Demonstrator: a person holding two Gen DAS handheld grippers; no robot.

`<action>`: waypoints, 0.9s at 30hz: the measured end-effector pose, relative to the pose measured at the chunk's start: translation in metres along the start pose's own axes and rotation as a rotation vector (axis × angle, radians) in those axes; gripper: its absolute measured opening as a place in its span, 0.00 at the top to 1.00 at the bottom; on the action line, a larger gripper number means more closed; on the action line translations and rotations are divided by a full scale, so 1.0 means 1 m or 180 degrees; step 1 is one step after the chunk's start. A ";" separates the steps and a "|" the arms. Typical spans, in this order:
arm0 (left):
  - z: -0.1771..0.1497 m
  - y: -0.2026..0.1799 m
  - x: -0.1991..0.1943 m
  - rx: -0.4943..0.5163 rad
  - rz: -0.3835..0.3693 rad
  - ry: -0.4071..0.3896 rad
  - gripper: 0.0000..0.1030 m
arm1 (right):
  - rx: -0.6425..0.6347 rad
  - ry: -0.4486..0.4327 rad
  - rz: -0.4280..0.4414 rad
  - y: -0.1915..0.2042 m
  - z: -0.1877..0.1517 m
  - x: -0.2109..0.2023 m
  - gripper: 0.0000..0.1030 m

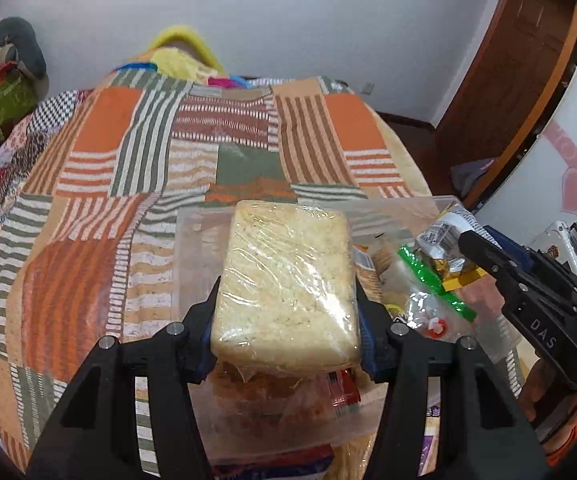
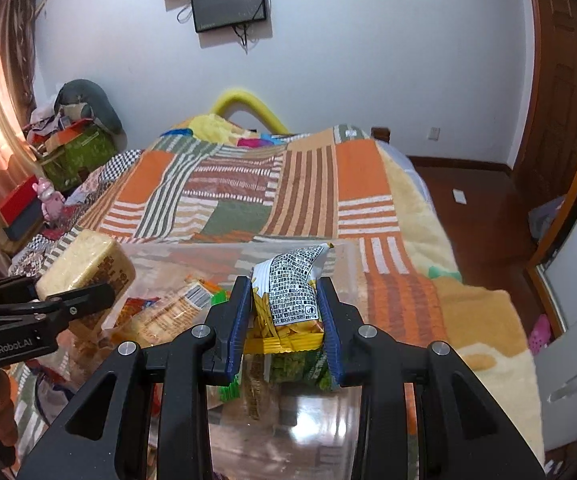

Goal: Organize snacks
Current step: 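Carry the fries bag into the box with the right tool while the left drops the bread loaf in, then grasp the purple-labelled cake roll with the right tool while the left tool grasps the blue-white chip bag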

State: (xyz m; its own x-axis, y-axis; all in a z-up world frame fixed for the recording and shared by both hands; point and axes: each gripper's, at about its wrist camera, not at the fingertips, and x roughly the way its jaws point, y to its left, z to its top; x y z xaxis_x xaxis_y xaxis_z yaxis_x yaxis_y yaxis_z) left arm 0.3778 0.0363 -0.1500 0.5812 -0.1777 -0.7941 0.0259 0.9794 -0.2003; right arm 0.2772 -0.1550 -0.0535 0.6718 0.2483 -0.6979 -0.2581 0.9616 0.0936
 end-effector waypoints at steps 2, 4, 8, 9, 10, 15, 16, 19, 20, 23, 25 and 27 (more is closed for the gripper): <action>-0.001 0.001 0.001 0.0003 0.0012 -0.0013 0.47 | -0.0033 0.0009 -0.0043 0.000 0.000 0.001 0.70; -0.002 -0.001 -0.005 0.0057 0.0084 -0.0112 0.44 | -0.0088 0.0046 -0.0077 0.001 -0.001 -0.003 0.67; -0.003 0.001 -0.020 0.0054 0.0019 -0.0171 0.41 | -0.0097 0.0086 -0.0030 0.000 0.002 -0.010 0.64; -0.004 0.001 -0.024 0.0060 0.0027 -0.0188 0.41 | -0.0101 0.0089 -0.0034 0.001 0.002 -0.012 0.63; -0.006 0.001 -0.029 0.0078 0.0044 -0.0213 0.41 | -0.0115 0.0075 -0.0045 0.002 0.003 -0.018 0.60; -0.021 0.002 -0.062 0.0184 0.0123 -0.0359 0.35 | -0.0225 -0.0070 -0.0037 0.012 0.002 -0.039 0.44; -0.024 0.002 -0.067 0.0193 0.0122 -0.0375 0.33 | -0.0259 -0.0087 -0.0013 0.015 0.001 -0.046 0.44; -0.038 0.005 -0.084 0.0217 0.0138 -0.0438 0.29 | -0.0296 -0.0087 0.0077 0.022 -0.005 -0.054 0.42; -0.044 0.007 -0.089 0.0222 0.0153 -0.0449 0.27 | -0.0308 -0.0081 0.0115 0.025 -0.009 -0.058 0.41; -0.062 0.011 -0.096 0.0233 0.0196 -0.0448 0.19 | -0.0339 -0.0040 0.0192 0.032 -0.024 -0.065 0.39; -0.073 0.014 -0.097 0.0233 0.0214 -0.0408 0.18 | -0.0362 0.0011 0.0221 0.037 -0.037 -0.066 0.38; -0.087 0.016 -0.094 0.0252 0.0225 -0.0344 0.17 | -0.0368 0.0093 0.0253 0.041 -0.046 -0.062 0.36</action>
State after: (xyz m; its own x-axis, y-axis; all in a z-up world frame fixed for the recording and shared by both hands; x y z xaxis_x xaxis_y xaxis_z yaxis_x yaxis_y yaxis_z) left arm 0.2530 0.0601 -0.1283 0.6679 -0.1008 -0.7374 0.0433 0.9944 -0.0967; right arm 0.1928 -0.1361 -0.0390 0.6260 0.3179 -0.7120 -0.3891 0.9187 0.0681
